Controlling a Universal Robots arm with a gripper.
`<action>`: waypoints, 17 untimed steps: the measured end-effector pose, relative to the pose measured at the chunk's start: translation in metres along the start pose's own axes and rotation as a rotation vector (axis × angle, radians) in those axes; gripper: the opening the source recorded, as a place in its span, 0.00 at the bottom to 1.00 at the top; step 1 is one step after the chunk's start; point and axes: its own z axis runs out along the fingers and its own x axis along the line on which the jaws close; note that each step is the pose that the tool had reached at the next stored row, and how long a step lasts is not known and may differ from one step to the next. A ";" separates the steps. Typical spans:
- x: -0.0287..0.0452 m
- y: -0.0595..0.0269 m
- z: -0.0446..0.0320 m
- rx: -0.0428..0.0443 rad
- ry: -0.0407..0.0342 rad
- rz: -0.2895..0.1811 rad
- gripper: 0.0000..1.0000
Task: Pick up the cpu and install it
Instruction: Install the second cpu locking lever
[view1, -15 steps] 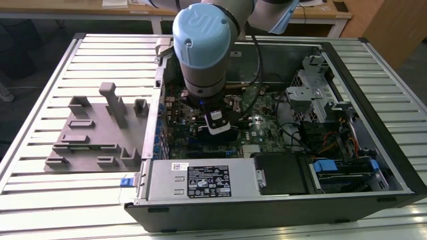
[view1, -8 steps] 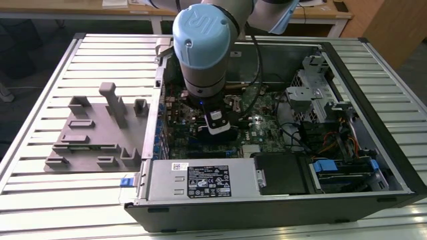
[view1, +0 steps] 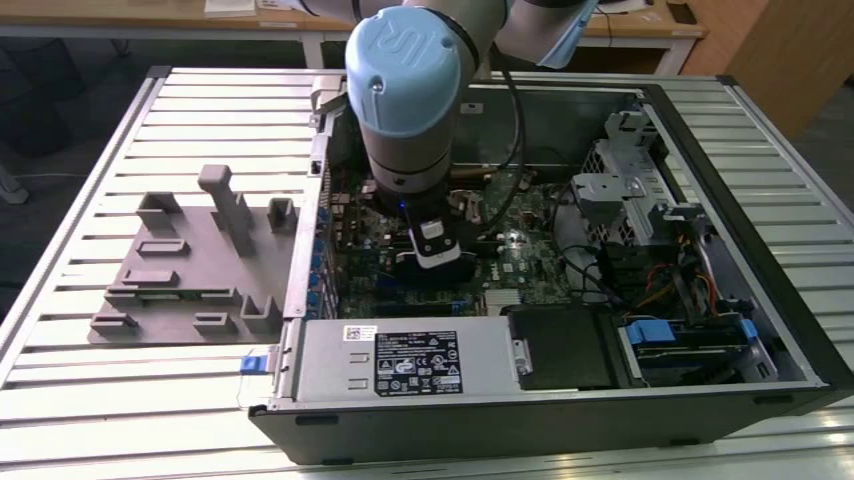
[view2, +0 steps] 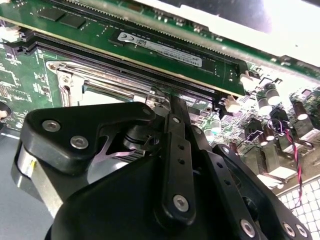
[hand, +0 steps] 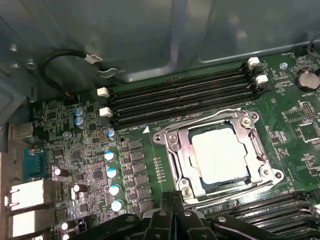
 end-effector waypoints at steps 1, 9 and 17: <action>0.0000 0.0006 -0.0016 0.0002 -0.0001 0.000 0.11; 0.0009 0.0042 -0.0023 0.0048 -0.0029 0.000 0.11; 0.0000 0.0079 0.0025 0.0047 -0.0034 0.001 0.11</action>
